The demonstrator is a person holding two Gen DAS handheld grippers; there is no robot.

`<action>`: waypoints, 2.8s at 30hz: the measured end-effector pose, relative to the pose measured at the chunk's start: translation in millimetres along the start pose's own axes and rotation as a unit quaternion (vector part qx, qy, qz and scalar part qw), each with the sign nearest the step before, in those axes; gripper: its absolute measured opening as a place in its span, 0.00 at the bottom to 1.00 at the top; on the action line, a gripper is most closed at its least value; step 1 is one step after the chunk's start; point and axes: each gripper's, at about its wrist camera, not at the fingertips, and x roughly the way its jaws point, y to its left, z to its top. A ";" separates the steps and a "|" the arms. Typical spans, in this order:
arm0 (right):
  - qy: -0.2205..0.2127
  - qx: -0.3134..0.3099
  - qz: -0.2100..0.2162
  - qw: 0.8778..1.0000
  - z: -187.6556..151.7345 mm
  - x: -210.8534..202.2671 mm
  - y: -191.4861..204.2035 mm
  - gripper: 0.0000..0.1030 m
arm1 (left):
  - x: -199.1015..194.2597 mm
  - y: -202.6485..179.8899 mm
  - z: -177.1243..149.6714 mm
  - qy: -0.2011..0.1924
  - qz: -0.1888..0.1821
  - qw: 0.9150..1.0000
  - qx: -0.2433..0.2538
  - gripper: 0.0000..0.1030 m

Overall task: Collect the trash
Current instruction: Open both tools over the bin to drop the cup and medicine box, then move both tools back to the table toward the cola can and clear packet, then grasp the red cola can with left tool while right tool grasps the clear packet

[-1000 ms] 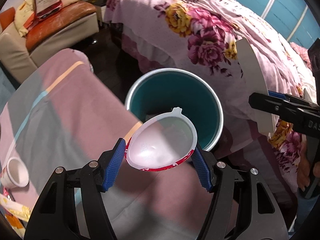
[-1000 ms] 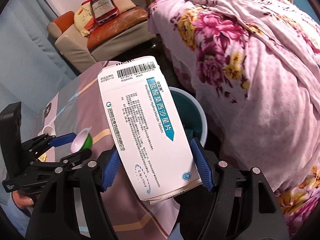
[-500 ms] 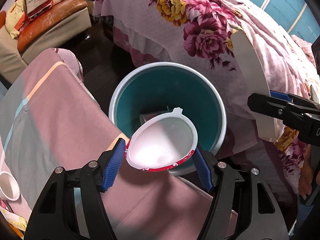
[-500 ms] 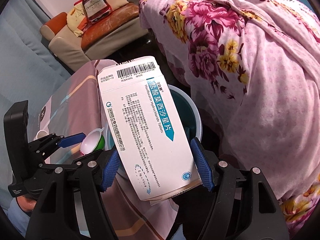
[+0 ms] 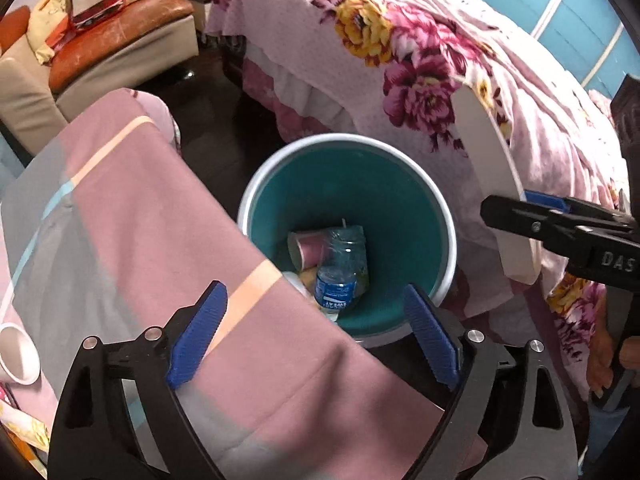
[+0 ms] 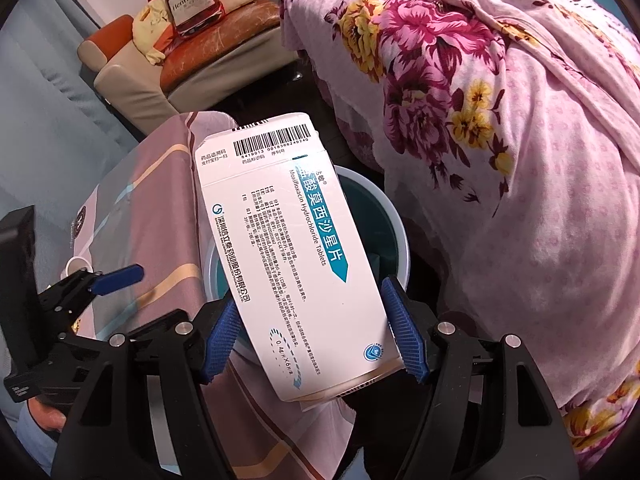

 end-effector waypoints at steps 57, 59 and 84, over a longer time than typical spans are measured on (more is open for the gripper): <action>0.063 -0.159 -0.018 0.985 -109.3 -31.4 204.5 0.79 | -150.0 123.6 -166.0 -0.075 0.020 0.993 -0.091 0.90; 0.076 -0.170 -0.005 0.982 -121.2 -27.6 219.2 0.79 | -161.4 138.1 -183.3 -0.078 0.030 0.991 -0.100 0.90; 0.293 -0.261 0.076 0.917 -274.0 33.0 350.7 0.79 | -191.1 227.8 -326.5 -0.038 0.114 0.978 -0.171 0.90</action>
